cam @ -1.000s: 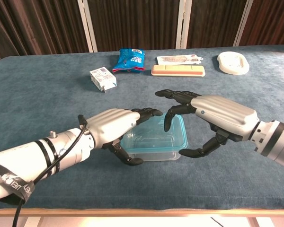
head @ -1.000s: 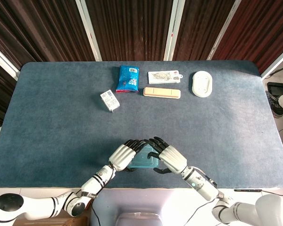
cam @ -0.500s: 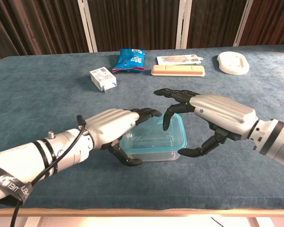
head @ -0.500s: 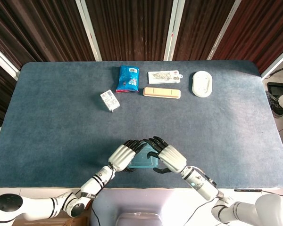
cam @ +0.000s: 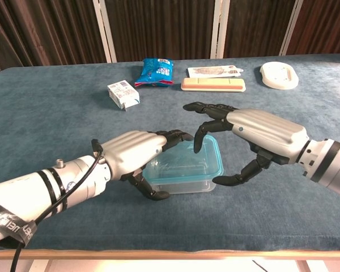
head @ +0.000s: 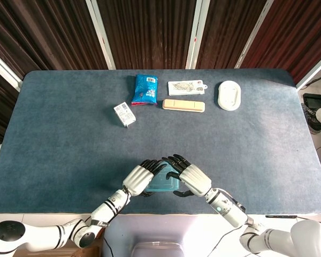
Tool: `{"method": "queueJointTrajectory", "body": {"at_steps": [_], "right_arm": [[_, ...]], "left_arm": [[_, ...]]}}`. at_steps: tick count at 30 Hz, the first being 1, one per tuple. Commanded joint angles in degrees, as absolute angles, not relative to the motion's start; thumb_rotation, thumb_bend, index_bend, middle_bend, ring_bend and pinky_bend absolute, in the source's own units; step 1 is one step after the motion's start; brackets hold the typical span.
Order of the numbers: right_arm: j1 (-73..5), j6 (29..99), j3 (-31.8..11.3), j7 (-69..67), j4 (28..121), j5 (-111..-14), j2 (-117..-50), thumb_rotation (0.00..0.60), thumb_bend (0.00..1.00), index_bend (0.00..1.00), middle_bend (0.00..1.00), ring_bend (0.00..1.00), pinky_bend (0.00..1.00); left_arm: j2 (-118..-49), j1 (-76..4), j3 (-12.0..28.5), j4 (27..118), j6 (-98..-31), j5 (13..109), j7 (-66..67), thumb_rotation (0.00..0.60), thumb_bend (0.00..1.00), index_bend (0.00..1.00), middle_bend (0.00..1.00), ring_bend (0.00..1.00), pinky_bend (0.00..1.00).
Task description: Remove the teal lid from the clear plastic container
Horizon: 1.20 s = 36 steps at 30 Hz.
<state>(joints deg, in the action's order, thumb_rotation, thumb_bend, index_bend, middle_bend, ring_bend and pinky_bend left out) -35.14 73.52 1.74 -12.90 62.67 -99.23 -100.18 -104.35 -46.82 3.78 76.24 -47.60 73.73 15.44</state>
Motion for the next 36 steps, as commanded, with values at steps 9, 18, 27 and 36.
{"method": "queueJointTrajectory", "body": {"at_steps": [9, 18, 27, 36], "right_arm": [[-35.3, 73.6, 1.3, -12.5, 63.7, -99.1, -99.5, 0.600, 0.39, 0.52, 0.10, 0.00, 0.00], [-35.4, 73.5, 1.2, -12.2, 64.5, -98.9, -99.1, 0.600, 0.39, 0.52, 0.10, 0.00, 0.00], [-35.1, 73.6, 1.9, -11.6, 64.1, -99.3, -98.7, 0.600, 0.39, 0.53, 0.10, 0.00, 0.00], [-35.1, 73.4, 2.3, -12.2, 62.7, -99.7, -99.9, 0.600, 0.40, 0.59, 0.10, 0.00, 0.00]], "left_arm": [[-104.6, -46.7, 3.4, 75.9, -47.8, 74.7, 15.3, 0.600, 0.27, 0.00, 0.19, 0.49, 0.46], [-104.9, -46.6, 3.3, 75.7, -47.9, 75.2, 15.4, 0.600, 0.27, 0.00, 0.19, 0.49, 0.46], [-104.1, -46.0, 3.9, 76.5, -49.5, 76.0, 14.4, 0.600, 0.27, 0.00, 0.18, 0.45, 0.43], [-103.9, -45.6, 4.0, 76.5, -50.7, 77.5, 12.8, 0.600, 0.27, 0.00, 0.17, 0.36, 0.41]]}}
